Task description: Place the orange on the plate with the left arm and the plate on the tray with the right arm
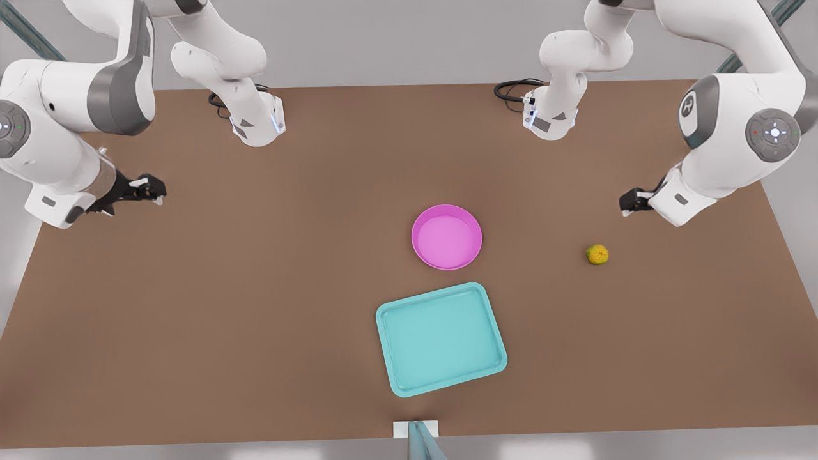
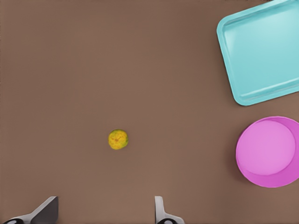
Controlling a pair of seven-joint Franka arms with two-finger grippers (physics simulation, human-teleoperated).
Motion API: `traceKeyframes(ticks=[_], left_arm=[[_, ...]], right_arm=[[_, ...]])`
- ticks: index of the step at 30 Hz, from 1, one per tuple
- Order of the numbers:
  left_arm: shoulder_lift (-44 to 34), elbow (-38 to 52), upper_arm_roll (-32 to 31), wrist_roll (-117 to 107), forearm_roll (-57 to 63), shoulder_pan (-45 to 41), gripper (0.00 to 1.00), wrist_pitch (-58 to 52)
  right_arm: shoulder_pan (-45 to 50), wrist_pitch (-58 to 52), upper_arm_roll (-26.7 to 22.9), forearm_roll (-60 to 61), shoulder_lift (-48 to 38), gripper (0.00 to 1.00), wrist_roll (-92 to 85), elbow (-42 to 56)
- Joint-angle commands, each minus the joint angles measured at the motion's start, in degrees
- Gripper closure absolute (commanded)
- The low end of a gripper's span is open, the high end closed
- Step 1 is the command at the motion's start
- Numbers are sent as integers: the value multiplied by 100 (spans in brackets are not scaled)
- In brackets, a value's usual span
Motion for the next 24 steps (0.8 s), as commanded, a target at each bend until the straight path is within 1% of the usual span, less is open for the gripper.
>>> traceKeyframes(ticks=[1,2,4,5,6,8,9,11,12,19,21,24], left_arm=[[31,3,-5,-72,27,-11,0,68],[294,3,-40,-71,18,-20,0,69],[1164,-23,-84,-151,10,-108,0,130],[1595,-286,-84,-151,9,-108,0,735],[1604,-1138,-49,-159,10,-90,0,2026],[1807,-2053,136,-89,36,-28,0,3662],[1789,-2378,233,-63,18,-20,0,4181],[1938,-2554,285,-36,18,94,0,4655],[1930,-2818,382,-28,18,130,0,5017],[2114,-2836,391,-10,27,226,0,4946],[2088,-2994,417,-10,27,226,0,4938],[2070,-2994,479,-10,27,226,0,4859]], right_arm=[[31,593,3,54,-4,0,-808,-8],[31,593,3,54,31,0,-808,-8],[22,593,-6,54,40,0,-817,-8],[14,593,-6,54,31,0,-808,-8],[22,593,-6,62,31,0,-808,-8],[14,602,-6,54,110,0,-826,-8],[14,602,-6,54,110,0,-826,-8],[14,628,-6,54,110,0,-834,-8],[14,637,-6,54,110,0,-817,-8],[22,654,-6,36,146,0,-817,1],[14,654,-6,36,146,0,-817,1],[14,654,-6,36,146,0,-817,10]])
